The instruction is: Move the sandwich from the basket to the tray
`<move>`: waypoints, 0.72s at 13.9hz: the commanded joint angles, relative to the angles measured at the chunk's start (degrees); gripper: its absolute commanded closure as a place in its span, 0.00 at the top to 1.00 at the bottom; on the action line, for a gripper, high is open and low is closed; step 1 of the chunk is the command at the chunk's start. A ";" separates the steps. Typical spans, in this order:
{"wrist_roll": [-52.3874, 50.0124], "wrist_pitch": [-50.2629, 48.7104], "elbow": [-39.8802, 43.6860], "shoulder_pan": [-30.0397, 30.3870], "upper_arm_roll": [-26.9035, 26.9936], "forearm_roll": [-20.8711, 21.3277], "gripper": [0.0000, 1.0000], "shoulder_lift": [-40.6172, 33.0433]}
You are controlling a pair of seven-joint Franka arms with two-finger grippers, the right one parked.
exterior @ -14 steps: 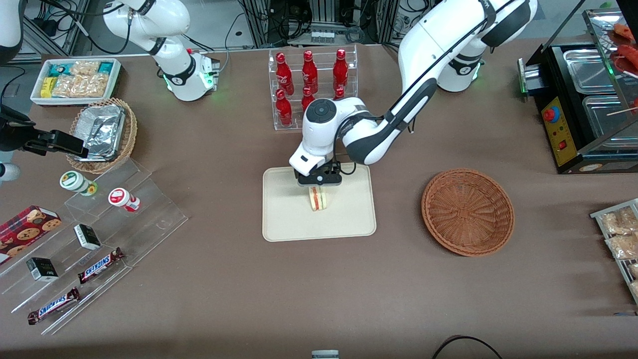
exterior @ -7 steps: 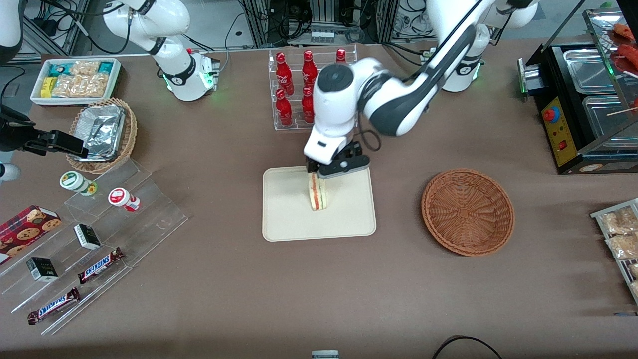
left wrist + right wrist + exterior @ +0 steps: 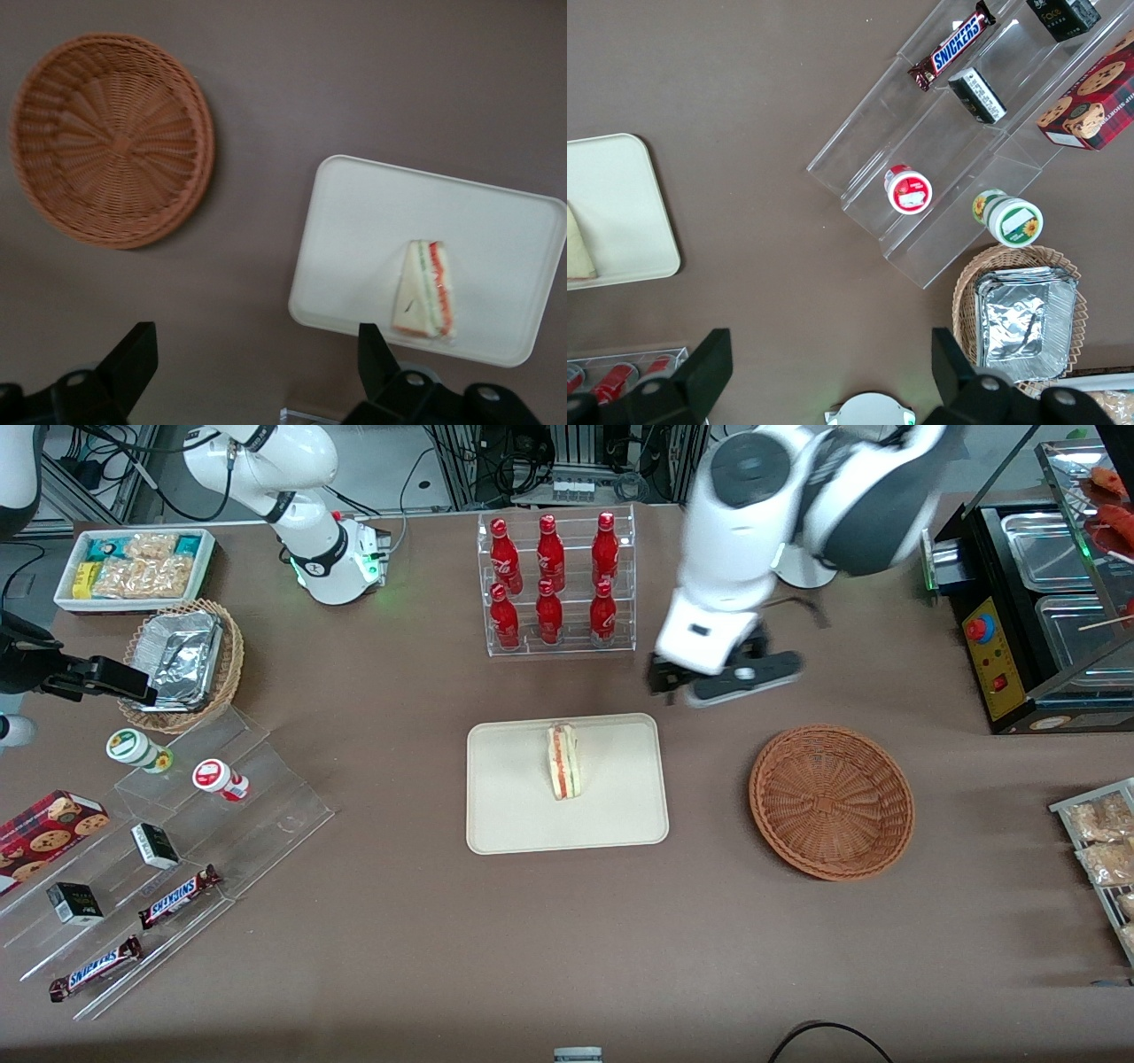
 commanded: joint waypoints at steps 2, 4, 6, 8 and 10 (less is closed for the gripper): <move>16.49 -6.98 -1.52 9.85 -0.29 -4.20 1.00 -7.27; 24.04 -10.49 -0.04 14.42 -0.29 -4.55 1.00 -8.25; 30.82 -14.19 2.77 16.98 0.67 -4.55 1.00 -8.16; 36.36 -16.39 3.31 14.20 7.58 -4.64 1.00 -8.69; 42.34 -17.10 3.31 6.83 19.60 -5.69 1.00 -10.09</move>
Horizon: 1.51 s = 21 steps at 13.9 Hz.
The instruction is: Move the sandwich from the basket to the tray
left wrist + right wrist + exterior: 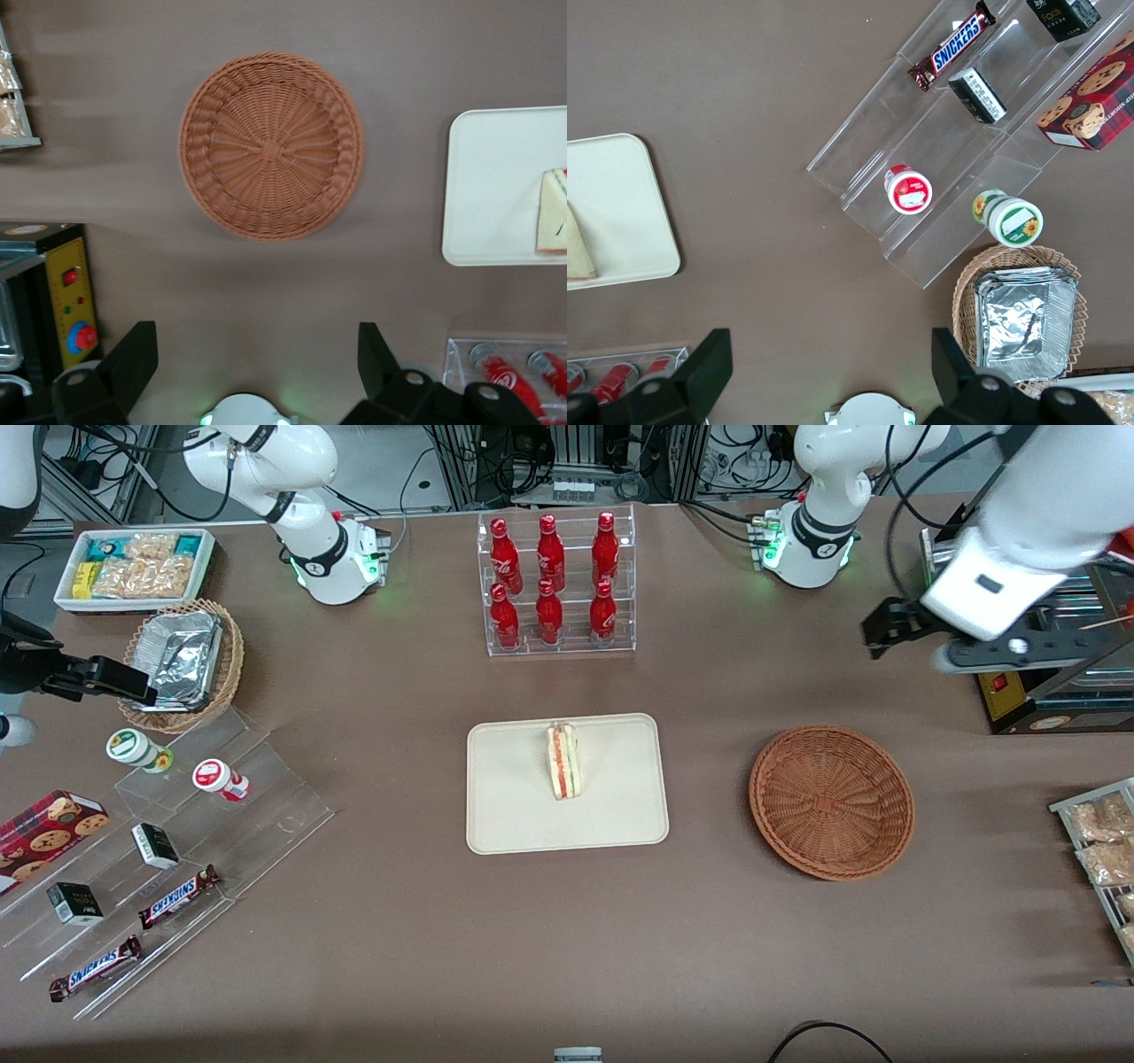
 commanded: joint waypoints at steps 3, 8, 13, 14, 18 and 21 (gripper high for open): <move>7.53 -1.26 1.53 -9.31 14.13 -1.27 1.00 -0.53; 7.27 -0.90 7.32 -10.29 13.95 -0.83 1.00 3.68; 6.39 -1.52 13.23 -9.85 14.13 1.18 1.00 6.95; 6.47 -1.69 13.23 -9.85 14.22 1.36 1.00 6.77; 6.65 -5.04 13.23 -9.85 16.41 0.58 1.00 5.89; 6.65 -5.12 13.23 -9.76 16.68 0.49 1.00 5.98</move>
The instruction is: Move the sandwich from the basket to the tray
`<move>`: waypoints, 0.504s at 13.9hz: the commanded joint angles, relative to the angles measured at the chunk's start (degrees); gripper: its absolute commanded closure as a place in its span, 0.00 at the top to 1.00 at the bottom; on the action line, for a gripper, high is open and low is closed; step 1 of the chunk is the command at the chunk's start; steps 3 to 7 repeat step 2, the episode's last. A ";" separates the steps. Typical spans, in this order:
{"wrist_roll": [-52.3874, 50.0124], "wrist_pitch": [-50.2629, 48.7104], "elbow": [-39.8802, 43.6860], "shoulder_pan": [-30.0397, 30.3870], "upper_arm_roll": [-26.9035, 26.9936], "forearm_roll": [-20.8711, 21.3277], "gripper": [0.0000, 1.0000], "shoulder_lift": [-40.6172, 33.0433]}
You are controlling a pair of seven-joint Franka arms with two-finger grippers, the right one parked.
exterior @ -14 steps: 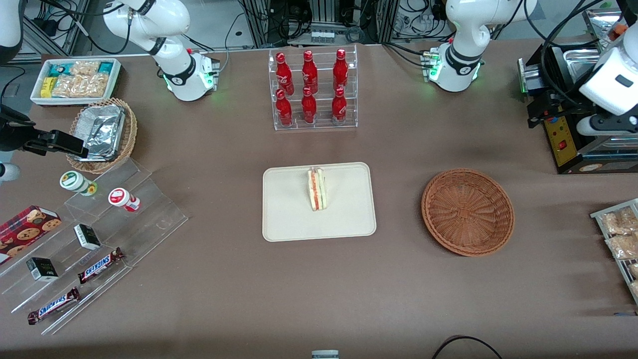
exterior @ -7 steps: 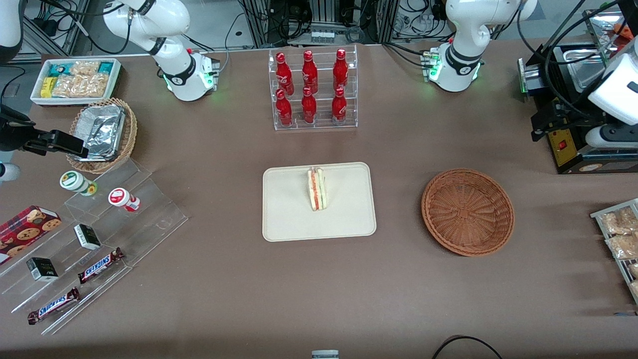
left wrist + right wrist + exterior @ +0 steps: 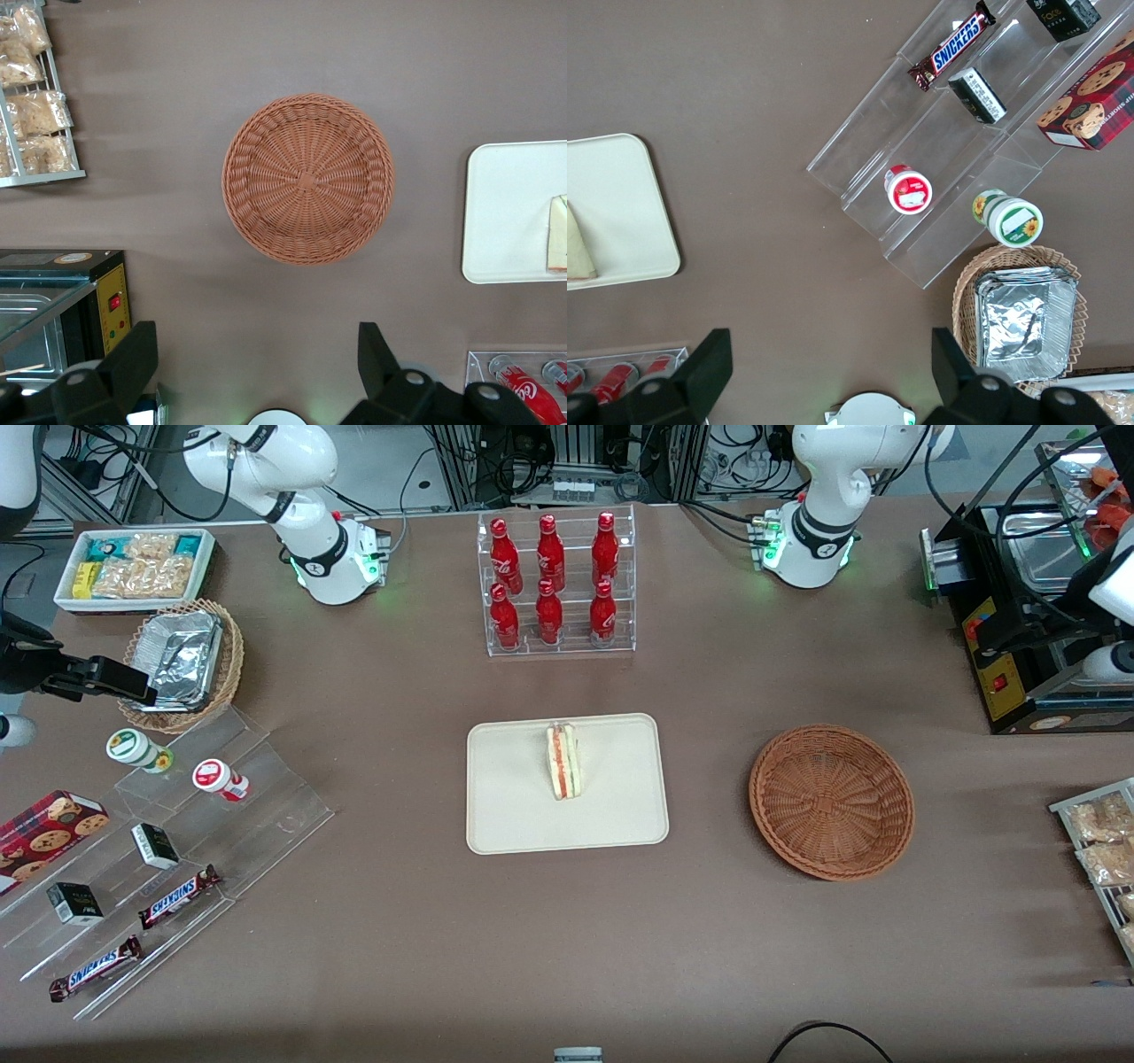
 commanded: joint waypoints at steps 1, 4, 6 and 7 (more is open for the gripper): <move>-0.25 -1.38 0.99 -0.16 0.14 0.13 1.00 -0.09; -0.33 -1.46 0.99 0.27 0.05 0.04 1.00 -0.01; -0.33 -1.46 0.99 0.27 0.05 0.04 1.00 -0.01; -0.33 -1.46 0.99 0.27 0.05 0.04 1.00 -0.01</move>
